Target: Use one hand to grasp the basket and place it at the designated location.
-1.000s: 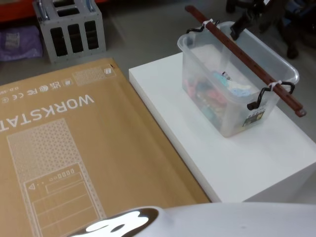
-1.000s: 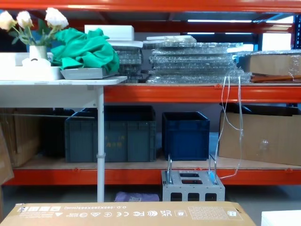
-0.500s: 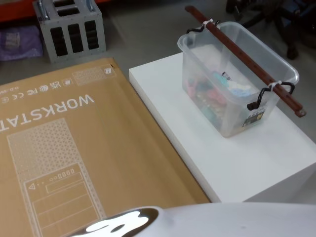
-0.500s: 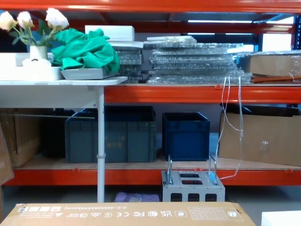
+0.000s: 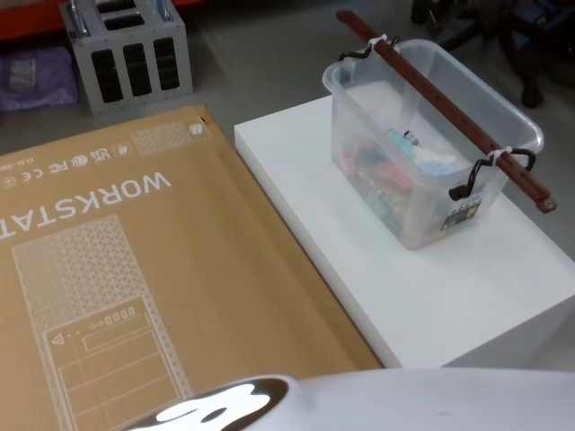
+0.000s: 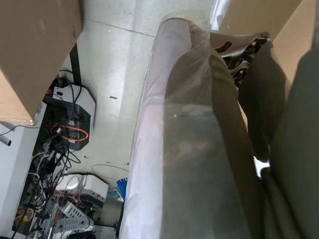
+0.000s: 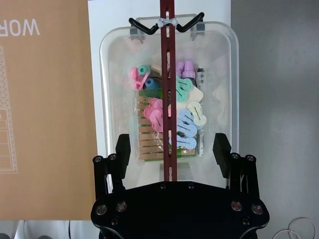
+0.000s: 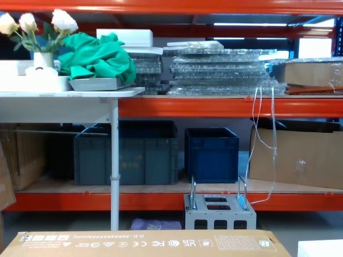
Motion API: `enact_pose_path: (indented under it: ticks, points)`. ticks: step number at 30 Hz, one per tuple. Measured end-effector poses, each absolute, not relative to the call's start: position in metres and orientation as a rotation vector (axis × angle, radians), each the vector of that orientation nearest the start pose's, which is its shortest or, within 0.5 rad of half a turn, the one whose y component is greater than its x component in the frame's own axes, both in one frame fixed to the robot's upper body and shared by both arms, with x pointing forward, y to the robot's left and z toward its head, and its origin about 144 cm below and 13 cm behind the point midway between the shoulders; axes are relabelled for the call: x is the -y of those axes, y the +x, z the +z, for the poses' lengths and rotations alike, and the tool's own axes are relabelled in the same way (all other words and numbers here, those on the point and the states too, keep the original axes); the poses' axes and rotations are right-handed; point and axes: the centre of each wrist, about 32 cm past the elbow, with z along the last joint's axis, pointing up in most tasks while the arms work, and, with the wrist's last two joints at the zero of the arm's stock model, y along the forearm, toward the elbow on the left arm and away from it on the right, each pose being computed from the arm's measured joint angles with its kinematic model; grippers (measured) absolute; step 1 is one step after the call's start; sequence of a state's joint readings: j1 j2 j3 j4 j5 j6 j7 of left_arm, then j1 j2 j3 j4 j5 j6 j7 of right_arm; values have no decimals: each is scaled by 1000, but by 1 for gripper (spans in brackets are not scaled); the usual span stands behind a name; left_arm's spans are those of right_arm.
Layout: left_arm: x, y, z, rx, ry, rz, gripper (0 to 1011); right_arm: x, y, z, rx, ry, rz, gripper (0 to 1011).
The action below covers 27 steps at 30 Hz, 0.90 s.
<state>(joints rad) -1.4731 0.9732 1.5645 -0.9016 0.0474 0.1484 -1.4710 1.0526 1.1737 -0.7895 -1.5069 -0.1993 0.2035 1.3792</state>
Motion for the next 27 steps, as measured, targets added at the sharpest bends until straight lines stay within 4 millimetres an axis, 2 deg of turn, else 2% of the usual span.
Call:
enact_pose_path:
  ticks: [27]
  points:
    - [-495,617,1396,-163,1629,177,0,435,539,1475,370,-1460,-345,1000]
